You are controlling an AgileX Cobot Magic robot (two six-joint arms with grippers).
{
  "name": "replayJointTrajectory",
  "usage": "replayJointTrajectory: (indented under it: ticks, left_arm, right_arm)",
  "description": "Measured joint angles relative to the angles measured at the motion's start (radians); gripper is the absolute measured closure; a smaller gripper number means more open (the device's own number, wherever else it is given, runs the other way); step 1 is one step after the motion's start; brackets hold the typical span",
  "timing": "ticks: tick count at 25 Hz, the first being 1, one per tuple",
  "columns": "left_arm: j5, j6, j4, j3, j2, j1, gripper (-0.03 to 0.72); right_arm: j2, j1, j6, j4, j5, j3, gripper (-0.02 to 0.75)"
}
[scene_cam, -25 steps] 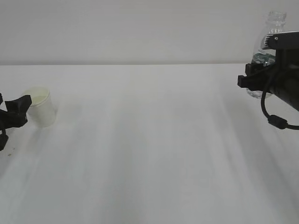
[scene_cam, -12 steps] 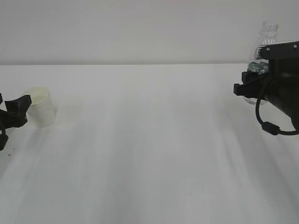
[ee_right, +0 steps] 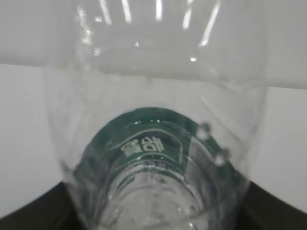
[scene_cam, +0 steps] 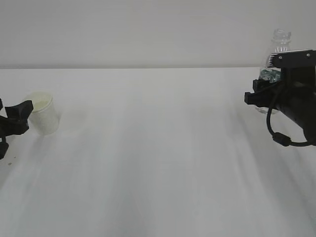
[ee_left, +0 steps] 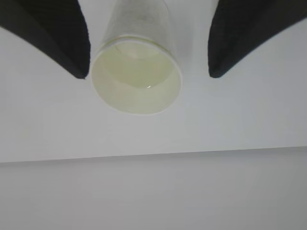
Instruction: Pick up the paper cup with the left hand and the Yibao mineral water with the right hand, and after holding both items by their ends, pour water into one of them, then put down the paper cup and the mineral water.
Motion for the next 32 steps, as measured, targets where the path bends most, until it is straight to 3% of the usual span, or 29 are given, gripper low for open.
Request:
replayJointTrajectory:
  ticks: [32]
  left_arm:
    - [0.000,0.000,0.000,0.000,0.000,0.000,0.149]
  right_arm:
    - [0.196,0.000,0.069,-0.052,-0.106,-0.053,0.294]
